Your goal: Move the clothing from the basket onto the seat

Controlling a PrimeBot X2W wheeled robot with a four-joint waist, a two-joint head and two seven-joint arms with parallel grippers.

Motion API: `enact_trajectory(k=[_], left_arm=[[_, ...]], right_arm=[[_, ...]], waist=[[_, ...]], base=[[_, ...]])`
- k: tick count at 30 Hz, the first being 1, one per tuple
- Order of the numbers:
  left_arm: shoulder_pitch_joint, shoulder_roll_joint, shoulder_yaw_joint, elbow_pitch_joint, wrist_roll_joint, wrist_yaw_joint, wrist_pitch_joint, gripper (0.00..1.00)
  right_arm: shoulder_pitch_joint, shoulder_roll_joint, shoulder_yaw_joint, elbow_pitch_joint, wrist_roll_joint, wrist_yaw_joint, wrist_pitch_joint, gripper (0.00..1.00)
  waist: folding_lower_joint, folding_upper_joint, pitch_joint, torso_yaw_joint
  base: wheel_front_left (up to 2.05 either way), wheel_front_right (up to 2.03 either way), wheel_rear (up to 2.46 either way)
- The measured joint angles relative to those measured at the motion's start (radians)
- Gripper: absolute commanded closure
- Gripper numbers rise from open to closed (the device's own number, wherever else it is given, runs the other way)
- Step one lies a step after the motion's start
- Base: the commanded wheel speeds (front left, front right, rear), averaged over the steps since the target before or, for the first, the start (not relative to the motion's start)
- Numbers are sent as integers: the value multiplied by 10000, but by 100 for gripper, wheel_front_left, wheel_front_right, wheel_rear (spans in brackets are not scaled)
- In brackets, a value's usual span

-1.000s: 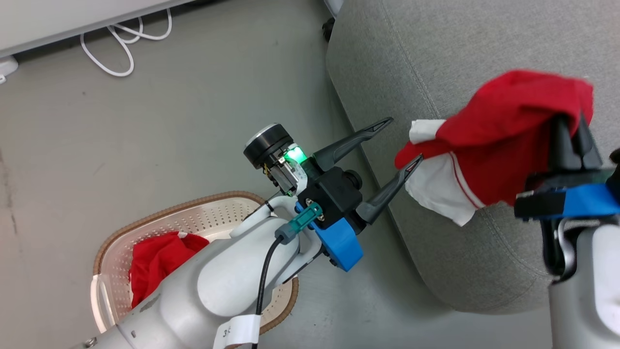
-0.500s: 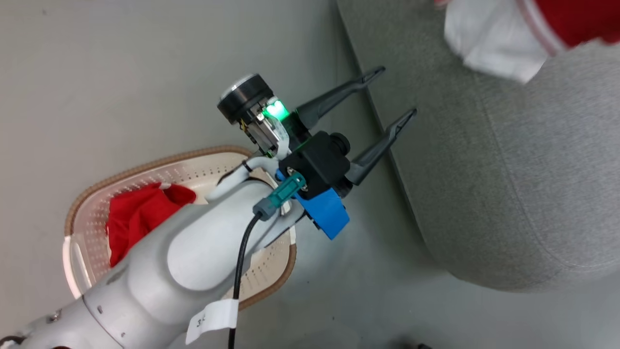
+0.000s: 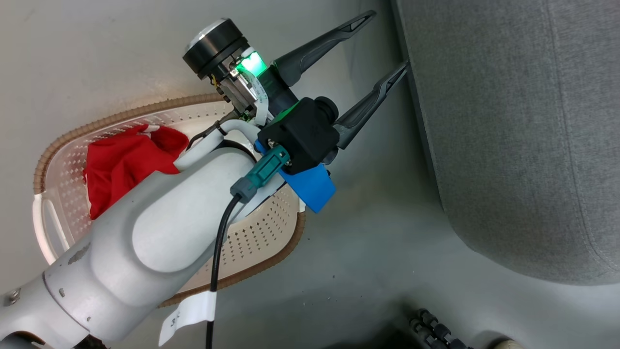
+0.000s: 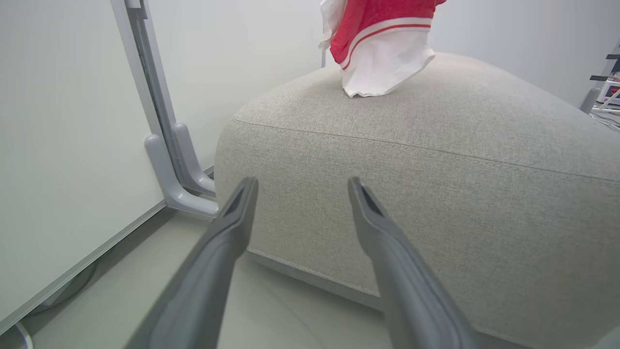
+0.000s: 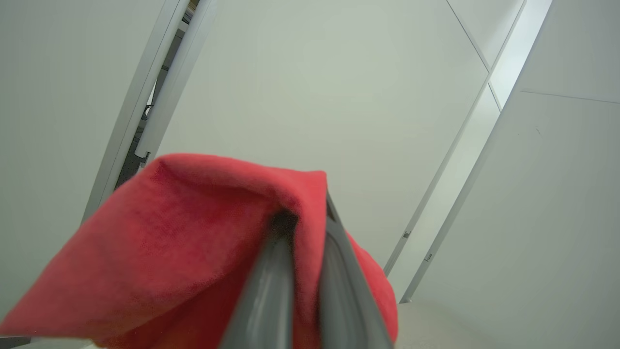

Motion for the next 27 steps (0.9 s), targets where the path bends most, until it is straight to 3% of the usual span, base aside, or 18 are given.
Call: enact_trajectory(k=[6, 16, 24, 25, 26, 27], left_arm=[[-70, 155, -21, -263, 56, 38, 44, 0], [-134, 297, -71, -385, 52, 84, 100, 0], [-147, 297, -169, -378, 4, 102, 82, 0], [-148, 299, -174, -364, -2, 111, 79, 0], [-148, 301, -176, -341, -13, 113, 50, 0], [-149, 301, -178, -318, -23, 115, 36, 0]], right_arm=[[642, 372, -978, 1081, -90, 0, 0, 100], [1476, 1546, -1453, 2385, -320, 0, -2, 100], [1774, 1793, -1553, 3404, -397, 0, -2, 100], [1817, 1822, -1542, 3421, -395, 0, -2, 64], [1883, 1841, -1522, 3442, -393, 0, -2, 3], [1962, 1852, -1484, 3455, -393, 0, -2, 0]], waist=[[0, 0, 458, -19], [-1, 0, 579, 46], [-1, 0, 602, 168], [-1, 0, 594, 173], [-1, 0, 576, 175], [-1, 0, 546, 176]], base=[[0, 0, 0], [0, 0, 0], [0, 0, 0], [0, 0, 0], [0, 0, 0], [0, 0, 0]])
